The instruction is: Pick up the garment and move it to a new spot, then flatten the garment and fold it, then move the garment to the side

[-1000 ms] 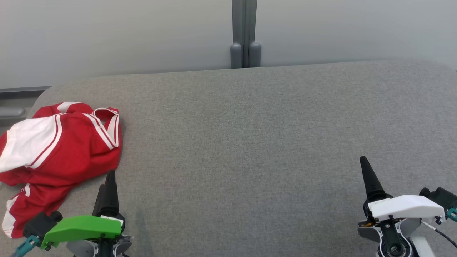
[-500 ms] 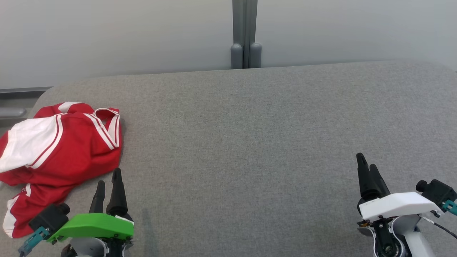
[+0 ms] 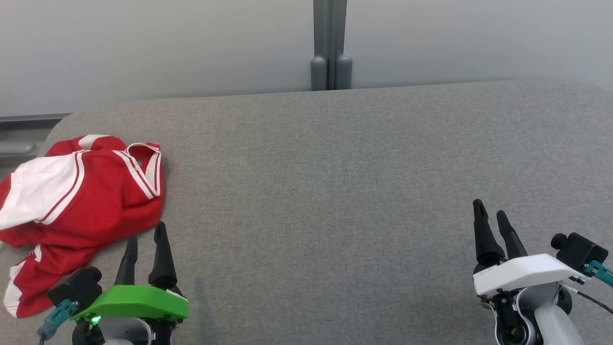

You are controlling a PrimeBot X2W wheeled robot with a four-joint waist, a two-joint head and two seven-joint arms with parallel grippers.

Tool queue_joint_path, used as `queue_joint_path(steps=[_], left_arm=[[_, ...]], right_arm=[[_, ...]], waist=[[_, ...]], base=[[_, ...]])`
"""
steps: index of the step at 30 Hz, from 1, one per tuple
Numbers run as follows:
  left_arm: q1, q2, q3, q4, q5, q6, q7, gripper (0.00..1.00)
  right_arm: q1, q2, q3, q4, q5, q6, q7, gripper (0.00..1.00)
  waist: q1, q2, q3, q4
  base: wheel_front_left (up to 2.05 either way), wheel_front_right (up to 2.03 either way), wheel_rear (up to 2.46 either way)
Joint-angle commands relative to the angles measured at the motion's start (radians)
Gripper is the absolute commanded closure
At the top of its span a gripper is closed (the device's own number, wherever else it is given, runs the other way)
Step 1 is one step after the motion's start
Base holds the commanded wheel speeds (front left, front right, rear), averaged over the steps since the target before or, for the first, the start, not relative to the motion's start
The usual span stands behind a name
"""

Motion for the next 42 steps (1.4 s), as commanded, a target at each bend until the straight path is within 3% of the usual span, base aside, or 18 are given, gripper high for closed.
queue_joint_path(steps=[1,42], left_arm=[[-0.001,0.009,0.000,-0.015,0.033,0.005,-0.011,0.00],[-0.002,0.006,-0.035,-0.012,0.410,0.023,-0.108,0.00]], right_arm=[[-0.023,-0.006,0.003,-0.016,-0.032,0.000,-0.012,0.00],[-0.046,-0.009,0.063,0.029,-0.405,0.000,-0.109,0.00]], waist=[[0.0000,0.0000,0.002,0.000],[0.0000,0.0000,0.007,0.002]], base=[[0.00,0.00,0.00],[0.00,0.00,0.00]])
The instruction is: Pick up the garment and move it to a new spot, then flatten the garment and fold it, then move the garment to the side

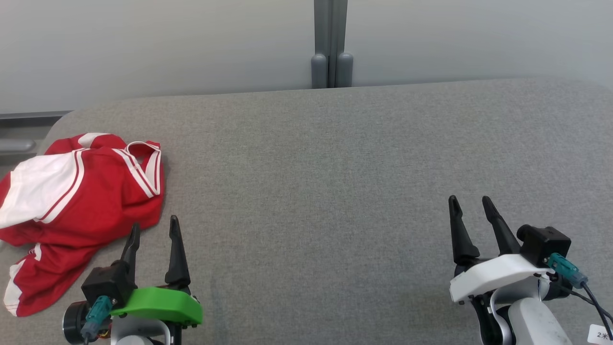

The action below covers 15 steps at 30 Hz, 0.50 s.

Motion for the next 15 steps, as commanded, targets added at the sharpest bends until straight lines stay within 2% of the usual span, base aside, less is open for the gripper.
queue_joint_path(steps=[1,15], left_arm=[[0.003,0.006,0.000,0.000,0.021,0.000,-0.009,0.00],[0.016,0.003,-0.016,0.049,0.069,0.007,-0.035,0.00]], right_arm=[[-0.014,-0.005,0.003,0.004,-0.016,0.000,-0.010,0.00],[-0.021,-0.006,0.018,0.063,-0.092,0.000,-0.034,0.00]], waist=[[0.0000,0.0000,-0.003,0.000],[0.0000,0.0000,-0.027,-0.004]], base=[[0.00,0.00,0.00],[0.00,0.00,0.00]])
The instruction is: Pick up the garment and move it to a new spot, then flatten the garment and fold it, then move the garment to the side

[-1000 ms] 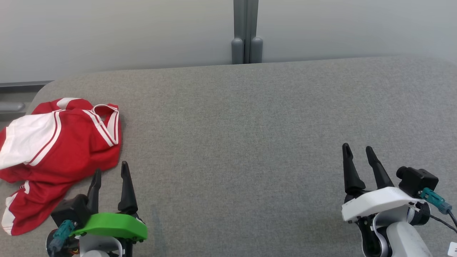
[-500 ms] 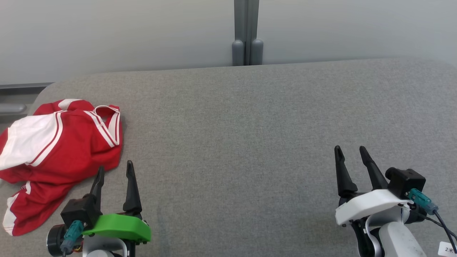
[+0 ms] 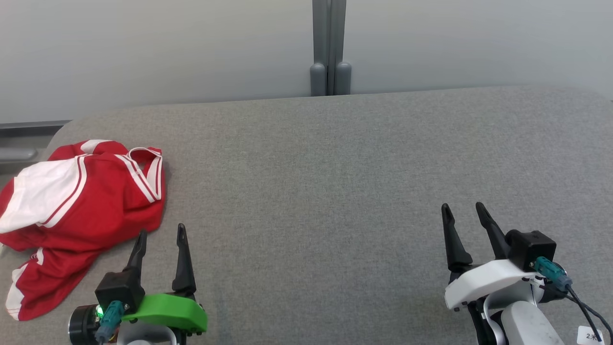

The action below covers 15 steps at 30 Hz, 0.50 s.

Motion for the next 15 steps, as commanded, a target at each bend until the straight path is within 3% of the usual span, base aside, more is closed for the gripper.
queue_joint_path(steps=[1,15], left_arm=[[0.013,0.004,-0.003,0.001,0.023,0.007,-0.007,0.00],[0.014,0.004,-0.007,0.013,0.053,0.008,-0.018,0.00]], right_arm=[[-0.012,-0.004,0.004,0.002,-0.022,0.000,-0.009,0.00],[-0.012,-0.005,0.011,0.010,-0.050,0.000,-0.022,0.00]], waist=[[0.0000,-0.0001,-0.002,-0.001],[0.0000,-0.0001,-0.010,0.003]], base=[[0.00,0.00,0.00],[0.00,0.00,0.00]])
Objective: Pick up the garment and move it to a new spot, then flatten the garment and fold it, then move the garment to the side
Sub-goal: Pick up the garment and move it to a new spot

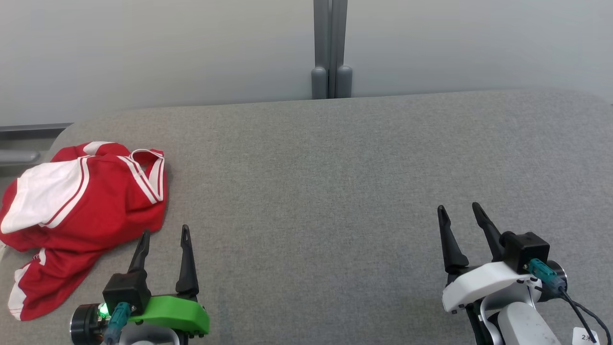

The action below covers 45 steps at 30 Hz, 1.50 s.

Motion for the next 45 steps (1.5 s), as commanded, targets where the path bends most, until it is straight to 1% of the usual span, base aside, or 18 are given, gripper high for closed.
queue_joint_path(steps=[1,5,10,15,23,31,39,45], left_arm=[[0.013,0.004,0.001,0.004,-0.001,0.001,-0.001,0.00],[0.009,0.004,-0.001,0.008,-0.007,-0.001,-0.001,0.00],[0.001,0.004,-0.002,0.011,-0.019,0.006,-0.001,0.00],[0.003,0.004,-0.002,0.012,-0.030,0.005,-0.001,0.00],[0.015,0.010,0.008,0.018,-0.031,0.006,-0.001,0.00],[0.031,0.018,0.017,0.006,-0.020,0.017,-0.001,0.00],[0.041,0.022,0.018,0.004,-0.030,0.021,-0.001,0.00],[0.047,0.023,0.014,0.000,-0.034,0.023,-0.001,0.00]], right_arm=[[-0.012,-0.004,0.001,0.002,0.002,0.000,-0.003,0.00],[-0.008,-0.004,-0.004,0.001,0.001,0.000,-0.004,0.00],[0.008,-0.004,-0.008,-0.003,-0.002,0.000,-0.004,0.00],[0.019,-0.004,-0.013,-0.006,0.007,0.000,-0.004,0.00],[0.023,-0.004,0.002,0.003,0.025,0.000,-0.004,0.00],[0.026,-0.004,0.020,0.007,0.038,0.000,-0.005,0.00],[0.025,-0.004,0.031,0.006,0.045,0.000,-0.005,0.00],[0.022,-0.004,0.031,0.006,0.036,0.000,-0.005,0.00]], waist=[[0.0000,-0.0001,0.001,0.001],[0.0000,-0.0001,0.000,0.008],[0.0000,-0.0001,-0.001,0.045],[0.0000,-0.0001,-0.002,0.122],[0.0000,-0.0001,-0.009,0.267],[0.0000,-0.0001,-0.014,0.388],[0.0000,-0.0001,-0.009,0.473],[0.0000,-0.0001,-0.007,0.500]], base=[[0.00,0.00,0.00],[0.00,0.00,0.00],[0.00,0.00,0.00],[0.00,0.00,0.00],[0.00,0.00,0.00],[0.00,0.00,0.00],[0.00,0.00,0.00],[0.00,0.00,0.00]])
